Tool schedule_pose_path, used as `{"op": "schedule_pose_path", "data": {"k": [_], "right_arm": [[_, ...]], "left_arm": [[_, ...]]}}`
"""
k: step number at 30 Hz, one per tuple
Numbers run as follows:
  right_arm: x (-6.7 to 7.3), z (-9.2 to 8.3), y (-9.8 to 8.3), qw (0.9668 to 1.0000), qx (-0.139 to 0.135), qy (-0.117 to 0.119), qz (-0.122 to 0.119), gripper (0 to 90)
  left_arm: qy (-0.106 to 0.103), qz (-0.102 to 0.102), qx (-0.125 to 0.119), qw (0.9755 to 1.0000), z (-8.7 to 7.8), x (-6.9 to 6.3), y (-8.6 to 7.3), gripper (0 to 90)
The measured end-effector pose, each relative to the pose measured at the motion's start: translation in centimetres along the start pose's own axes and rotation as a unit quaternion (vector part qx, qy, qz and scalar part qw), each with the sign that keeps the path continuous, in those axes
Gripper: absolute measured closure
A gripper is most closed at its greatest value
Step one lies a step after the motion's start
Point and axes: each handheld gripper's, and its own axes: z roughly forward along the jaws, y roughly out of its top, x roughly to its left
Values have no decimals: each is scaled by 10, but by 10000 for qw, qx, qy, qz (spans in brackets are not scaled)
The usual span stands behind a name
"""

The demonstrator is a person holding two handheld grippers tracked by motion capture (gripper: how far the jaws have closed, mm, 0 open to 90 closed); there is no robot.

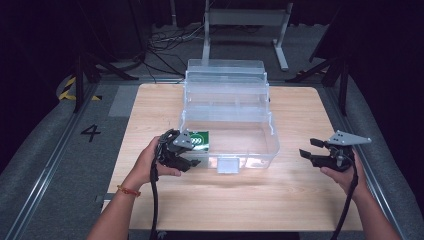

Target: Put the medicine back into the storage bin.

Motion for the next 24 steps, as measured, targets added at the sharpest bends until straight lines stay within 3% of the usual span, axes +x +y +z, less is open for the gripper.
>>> {"op": "schedule_pose_path", "data": {"k": [2, 4, 8, 9, 10, 15, 20, 21, 24], "right_arm": [[7, 8, 22, 9995, -66, 109, -298, 406], [11, 11, 29, 9991, -86, 189, -372, 417], [28, 28, 59, 9962, -142, 393, -760, 436], [30, 31, 64, 9959, -129, 354, -828, 435], [32, 34, 71, 9954, -141, 367, -875, 436], [29, 45, 100, 9951, -186, 467, -856, 436], [28, 54, 120, 9940, -213, 477, -958, 434], [28, 60, 129, 9936, -189, 523, -983, 435], [28, 69, 141, 9930, -151, 534, -1043, 437]], "left_arm": [[-16, 30, 67, 10000, 1, 1, 0, 530], [56, 22, 174, 9998, 2, 2, 0, 563], [-26, -46, 181, 9998, 6, 5, -2, 633], [-77, -62, 177, 9998, 7, 5, -2, 640], [-103, 16, 191, 9998, 8, 6, -2, 668], [-369, 90, 64, 9993, 12, 9, -1, 744], [-384, 201, 71, 9990, 14, 10, 0, 775], [-415, 148, 54, 9990, 14, 10, -1, 779], [-442, 292, 95, 9986, 14, 12, 0, 784]]}}
